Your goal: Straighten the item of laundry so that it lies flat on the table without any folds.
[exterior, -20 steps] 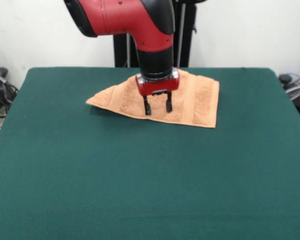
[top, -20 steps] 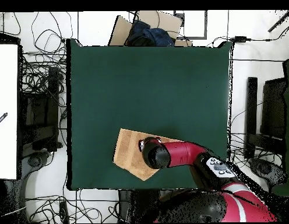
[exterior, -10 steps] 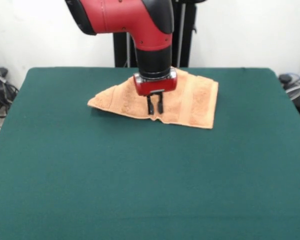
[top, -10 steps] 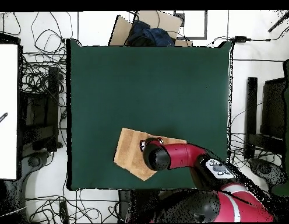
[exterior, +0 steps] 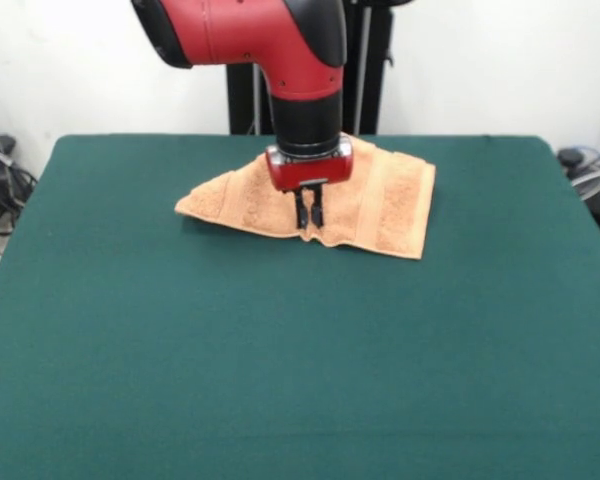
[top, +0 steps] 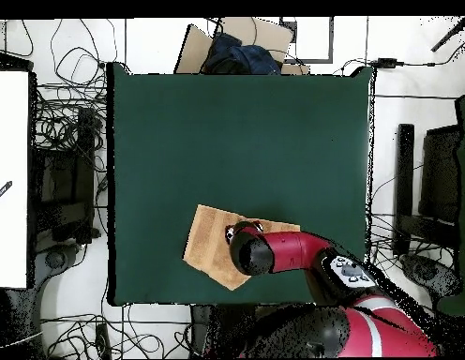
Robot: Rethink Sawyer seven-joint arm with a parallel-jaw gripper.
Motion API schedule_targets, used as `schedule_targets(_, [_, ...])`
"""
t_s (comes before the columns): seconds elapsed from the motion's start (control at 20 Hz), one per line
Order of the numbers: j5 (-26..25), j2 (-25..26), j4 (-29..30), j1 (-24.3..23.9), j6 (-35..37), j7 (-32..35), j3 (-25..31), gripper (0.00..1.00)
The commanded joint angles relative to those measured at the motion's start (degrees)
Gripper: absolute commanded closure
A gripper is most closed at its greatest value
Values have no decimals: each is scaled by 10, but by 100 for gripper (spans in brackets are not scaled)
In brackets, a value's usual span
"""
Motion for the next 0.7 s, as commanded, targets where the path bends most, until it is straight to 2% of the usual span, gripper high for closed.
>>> schedule_targets(0.05, [-3,30,27,28,-36,94,-18,100])
schedule_targets(0.4, [35,-65,96,22,21,92,26,100])
schedule_targets(0.7, [54,-84,105,32,36,82,41,100])
